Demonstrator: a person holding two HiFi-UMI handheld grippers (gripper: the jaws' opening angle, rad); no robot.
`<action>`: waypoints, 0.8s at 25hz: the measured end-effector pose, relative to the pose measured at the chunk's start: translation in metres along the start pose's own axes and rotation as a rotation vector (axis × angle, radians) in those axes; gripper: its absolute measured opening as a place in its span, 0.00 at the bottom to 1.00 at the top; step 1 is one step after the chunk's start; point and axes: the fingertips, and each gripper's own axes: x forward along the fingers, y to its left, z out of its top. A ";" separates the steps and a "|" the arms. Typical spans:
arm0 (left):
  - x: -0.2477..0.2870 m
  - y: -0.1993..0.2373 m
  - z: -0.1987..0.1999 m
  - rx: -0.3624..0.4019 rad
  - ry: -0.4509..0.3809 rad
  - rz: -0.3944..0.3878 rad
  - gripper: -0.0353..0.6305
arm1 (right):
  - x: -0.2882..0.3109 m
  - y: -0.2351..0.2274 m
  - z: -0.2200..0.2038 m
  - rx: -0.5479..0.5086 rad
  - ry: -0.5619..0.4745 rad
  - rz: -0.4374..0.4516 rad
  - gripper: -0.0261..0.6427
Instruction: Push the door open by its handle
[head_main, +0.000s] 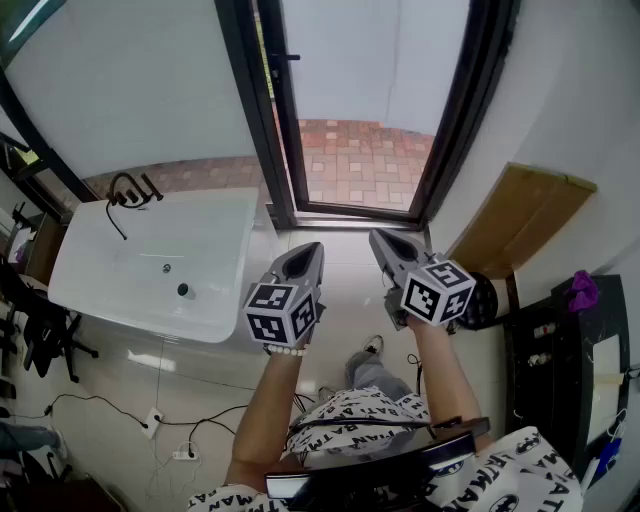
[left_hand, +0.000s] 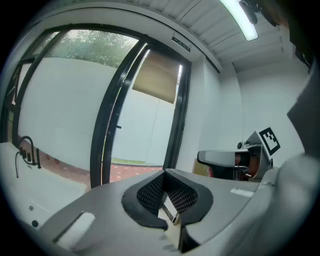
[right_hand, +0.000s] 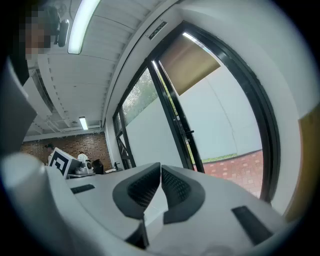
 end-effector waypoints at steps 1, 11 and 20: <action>0.000 0.000 0.000 -0.001 0.003 -0.002 0.05 | 0.000 0.000 0.000 -0.001 -0.003 -0.001 0.07; 0.020 0.012 -0.011 -0.025 0.029 0.007 0.05 | 0.018 -0.015 -0.008 -0.055 0.054 0.058 0.32; 0.075 0.043 -0.006 -0.040 0.047 0.048 0.05 | 0.065 -0.066 0.013 -0.093 0.084 0.149 0.40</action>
